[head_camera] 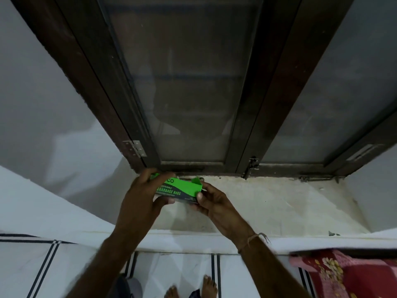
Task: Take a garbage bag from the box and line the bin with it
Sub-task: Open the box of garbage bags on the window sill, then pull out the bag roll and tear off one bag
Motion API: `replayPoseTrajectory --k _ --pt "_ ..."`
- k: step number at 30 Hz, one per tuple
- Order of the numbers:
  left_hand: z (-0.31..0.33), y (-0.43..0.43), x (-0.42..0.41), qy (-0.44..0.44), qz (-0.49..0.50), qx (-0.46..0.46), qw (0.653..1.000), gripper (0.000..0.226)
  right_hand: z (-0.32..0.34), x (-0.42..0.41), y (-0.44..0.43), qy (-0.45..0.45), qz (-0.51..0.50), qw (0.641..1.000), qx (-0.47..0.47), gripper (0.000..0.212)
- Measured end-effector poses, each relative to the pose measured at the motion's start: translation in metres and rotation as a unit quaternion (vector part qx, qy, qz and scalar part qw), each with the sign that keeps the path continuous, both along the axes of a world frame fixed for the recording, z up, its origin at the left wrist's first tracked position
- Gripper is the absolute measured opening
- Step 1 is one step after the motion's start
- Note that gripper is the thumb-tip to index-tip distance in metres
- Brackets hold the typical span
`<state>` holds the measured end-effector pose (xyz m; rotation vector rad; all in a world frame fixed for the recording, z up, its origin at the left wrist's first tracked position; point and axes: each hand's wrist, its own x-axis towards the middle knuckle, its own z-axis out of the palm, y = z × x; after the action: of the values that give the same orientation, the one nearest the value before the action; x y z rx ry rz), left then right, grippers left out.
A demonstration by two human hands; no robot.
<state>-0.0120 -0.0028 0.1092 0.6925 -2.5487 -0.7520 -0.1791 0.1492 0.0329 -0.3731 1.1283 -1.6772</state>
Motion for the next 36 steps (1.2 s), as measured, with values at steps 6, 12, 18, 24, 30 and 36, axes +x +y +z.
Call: replayPoseTrajectory --k 6,12,18,24,30,36 --pt "-0.032 -0.009 0.019 0.041 0.025 0.105 0.993 0.058 0.0 -0.006 0.008 0.073 -0.055 0.995 0.05 0.028" --pt "-0.06 -0.012 0.02 0.069 0.022 0.145 0.987 0.054 0.012 -0.015 0.018 0.097 -0.033 0.989 0.102 0.015" --pt "-0.085 -0.02 0.024 0.073 0.068 0.148 0.984 0.052 0.012 -0.029 0.045 0.058 -0.097 0.986 0.126 0.03" --pt "-0.111 -0.017 0.023 -0.083 0.09 0.046 0.991 0.064 0.019 -0.015 0.041 0.008 -0.136 0.986 0.096 0.031" --pt "-0.051 0.055 -0.006 0.085 0.17 0.087 0.978 0.033 0.025 0.006 0.029 0.032 -0.142 0.987 0.063 0.033" --pt "-0.026 0.07 -0.036 0.205 0.128 0.585 0.774 0.038 0.036 0.019 0.014 0.098 -0.106 0.988 0.053 0.028"
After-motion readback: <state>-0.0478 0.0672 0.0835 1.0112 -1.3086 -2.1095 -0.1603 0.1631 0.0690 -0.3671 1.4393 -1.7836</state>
